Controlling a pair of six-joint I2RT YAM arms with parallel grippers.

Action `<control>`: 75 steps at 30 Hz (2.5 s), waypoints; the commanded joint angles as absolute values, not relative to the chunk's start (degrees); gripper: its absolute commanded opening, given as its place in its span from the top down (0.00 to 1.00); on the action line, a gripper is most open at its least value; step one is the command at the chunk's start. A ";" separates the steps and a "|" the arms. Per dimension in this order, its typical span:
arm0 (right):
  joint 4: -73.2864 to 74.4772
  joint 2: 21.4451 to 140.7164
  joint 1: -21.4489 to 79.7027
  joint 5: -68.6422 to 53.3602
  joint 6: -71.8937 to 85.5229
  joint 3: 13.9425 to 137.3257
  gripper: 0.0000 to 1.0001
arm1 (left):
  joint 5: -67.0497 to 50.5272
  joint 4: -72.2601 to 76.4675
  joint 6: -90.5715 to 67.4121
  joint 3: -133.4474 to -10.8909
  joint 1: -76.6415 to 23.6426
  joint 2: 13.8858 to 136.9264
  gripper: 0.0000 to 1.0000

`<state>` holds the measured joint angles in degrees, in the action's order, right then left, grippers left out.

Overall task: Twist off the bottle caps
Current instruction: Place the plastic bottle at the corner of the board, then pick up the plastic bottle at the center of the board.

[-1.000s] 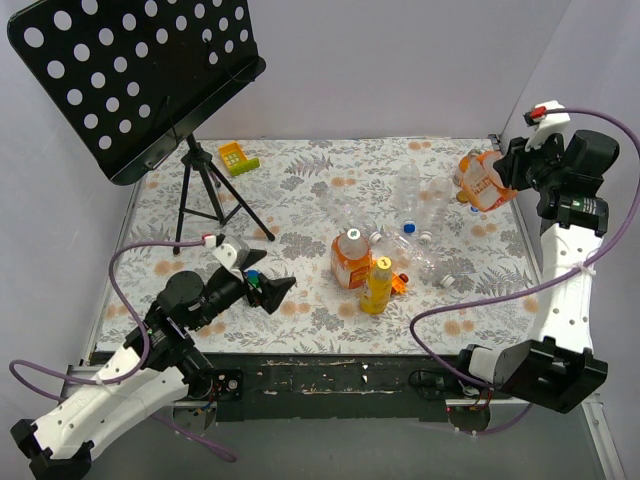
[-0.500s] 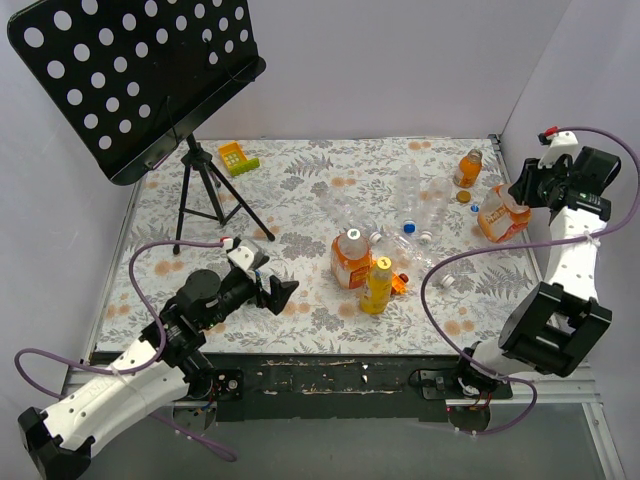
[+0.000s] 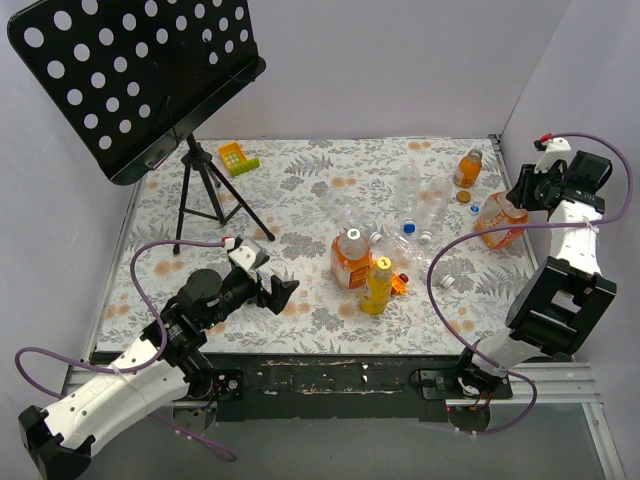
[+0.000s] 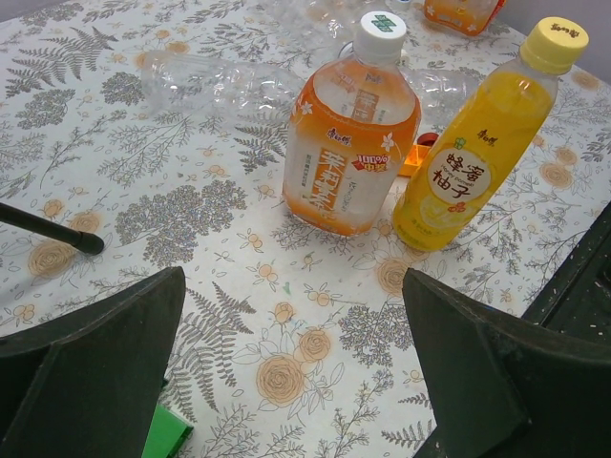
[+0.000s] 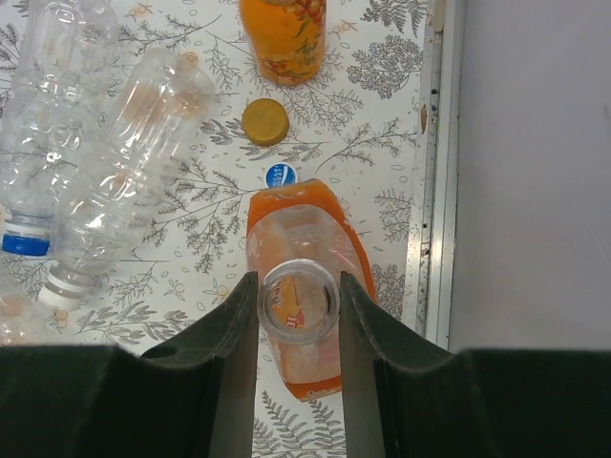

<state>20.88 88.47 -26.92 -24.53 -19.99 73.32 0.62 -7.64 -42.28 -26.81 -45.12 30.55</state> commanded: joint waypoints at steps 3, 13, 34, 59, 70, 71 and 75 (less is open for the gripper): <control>20.39 88.16 -27.16 -26.37 -22.76 73.56 0.73 | 0.88 -6.94 -41.31 -26.63 -45.00 30.06 0.02; 21.53 85.43 -27.42 -25.31 -23.47 73.65 0.36 | 0.18 -7.03 -41.31 -26.72 -45.00 29.88 0.02; 35.32 76.29 -27.51 -32.25 -26.63 85.86 0.21 | 0.18 -7.82 -41.31 -27.07 -45.00 27.60 0.02; 49.39 61.43 -22.95 -60.73 -29.96 78.40 0.15 | -1.67 -7.82 -42.01 -26.89 -44.91 25.49 0.02; 51.08 67.32 -0.19 -56.96 -37.53 78.22 0.15 | -3.60 -6.50 -41.75 -26.28 -45.00 28.82 0.02; 50.02 67.93 4.26 -55.82 -37.70 78.14 0.15 | -3.78 -6.42 -41.75 -26.28 -45.00 29.26 0.02; 50.80 72.94 12.81 -51.70 -41.39 81.20 0.12 | -3.78 -6.15 -41.49 -26.19 -44.91 30.41 0.02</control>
